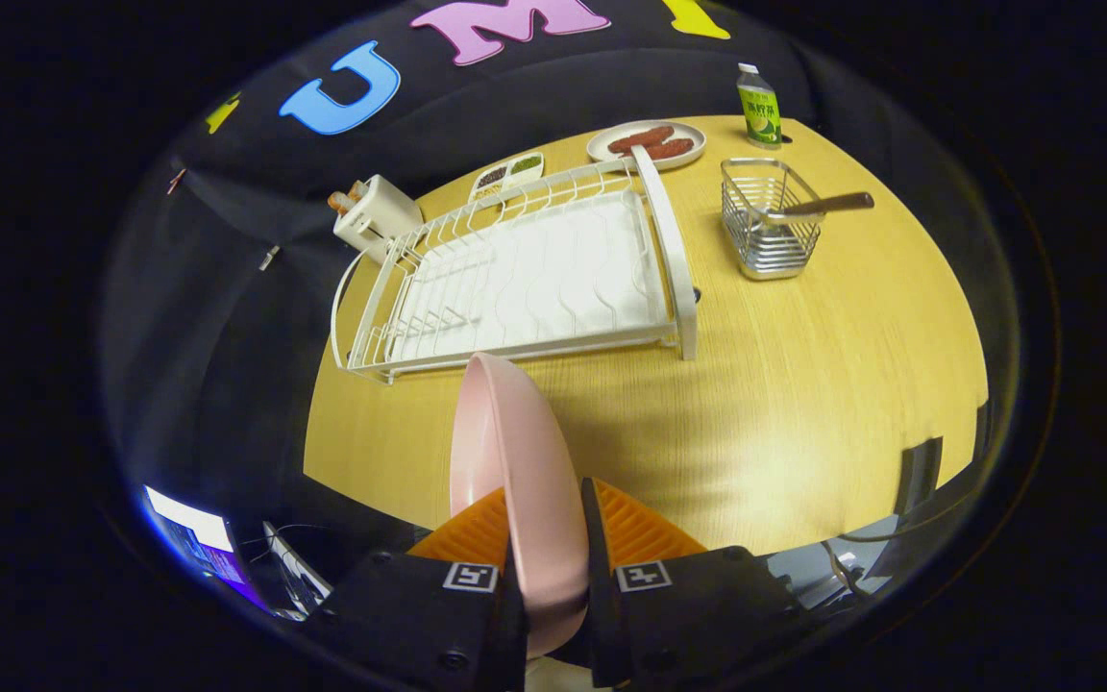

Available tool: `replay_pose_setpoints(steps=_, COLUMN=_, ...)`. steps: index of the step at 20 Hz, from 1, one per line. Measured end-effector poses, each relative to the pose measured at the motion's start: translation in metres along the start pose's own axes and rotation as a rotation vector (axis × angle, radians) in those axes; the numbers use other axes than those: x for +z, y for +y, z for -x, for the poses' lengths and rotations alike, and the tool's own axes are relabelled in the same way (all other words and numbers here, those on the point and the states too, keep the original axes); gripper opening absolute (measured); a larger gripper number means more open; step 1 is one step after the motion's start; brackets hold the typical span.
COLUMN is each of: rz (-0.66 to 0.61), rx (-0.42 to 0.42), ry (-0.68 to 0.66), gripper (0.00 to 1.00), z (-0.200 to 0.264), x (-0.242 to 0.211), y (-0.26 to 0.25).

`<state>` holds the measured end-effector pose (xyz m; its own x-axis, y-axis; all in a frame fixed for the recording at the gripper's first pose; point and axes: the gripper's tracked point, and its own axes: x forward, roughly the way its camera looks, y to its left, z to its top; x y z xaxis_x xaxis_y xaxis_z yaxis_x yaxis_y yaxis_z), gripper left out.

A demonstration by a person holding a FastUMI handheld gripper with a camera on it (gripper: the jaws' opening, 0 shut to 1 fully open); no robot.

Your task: Take the plate from the dish rack, then take the spoon from the basket and place it into the plate.

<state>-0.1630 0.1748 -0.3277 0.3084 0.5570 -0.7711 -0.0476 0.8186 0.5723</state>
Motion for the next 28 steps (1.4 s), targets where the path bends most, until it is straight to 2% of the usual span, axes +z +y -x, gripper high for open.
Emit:
replay_pose_setpoints(steps=4, rz=-0.08, rx=0.021, ry=0.025, gripper=0.3, z=-0.025, x=-0.007, y=-0.013)
replay_pose_setpoints(steps=7, rz=-0.095, rx=0.011, ry=0.036, gripper=0.3, z=-0.042, x=-0.011, y=-0.029)
replay_pose_setpoints(steps=9, rz=-0.159, rx=0.038, ry=0.025, gripper=0.31, z=-0.05, x=-0.008, y=-0.032)
replay_pose_setpoints(steps=11, rz=-0.19, rx=0.006, ry=0.013, gripper=0.32, z=-0.055, x=-0.008, y=-0.045)
replay_pose_setpoints(steps=12, rz=-0.196, rx=0.0, ry=0.006, gripper=0.39, z=-0.059, x=-0.006, y=-0.052)
replay_pose_setpoints(steps=14, rz=-0.204, rx=-0.01, ry=-0.003, gripper=0.42, z=-0.061, x=-0.003, y=-0.056)
replay_pose_setpoints(steps=15, rz=-0.192, rx=-0.031, ry=-0.007, gripper=0.43, z=-0.062, x=-0.002, y=-0.061)
replay_pose_setpoints(steps=18, rz=-0.135, rx=-0.106, ry=-0.019, gripper=0.56, z=-0.064, x=-0.002, y=-0.078)
replay_pose_setpoints(steps=21, rz=-0.102, rx=-0.11, ry=-0.049, gripper=0.63, z=-0.062, x=0.004, y=-0.079)
replay_pose_setpoints(steps=22, rz=-0.094, rx=-0.112, ry=-0.06, gripper=0.75, z=-0.06, x=0.006, y=-0.08)
replay_pose_setpoints(steps=25, rz=-0.044, rx=-0.121, ry=-0.119, gripper=0.78, z=-0.046, x=0.019, y=-0.086)
replay_pose_setpoints(steps=28, rz=0.01, rx=-0.133, ry=-0.241, gripper=0.78, z=-0.015, x=0.049, y=-0.096)
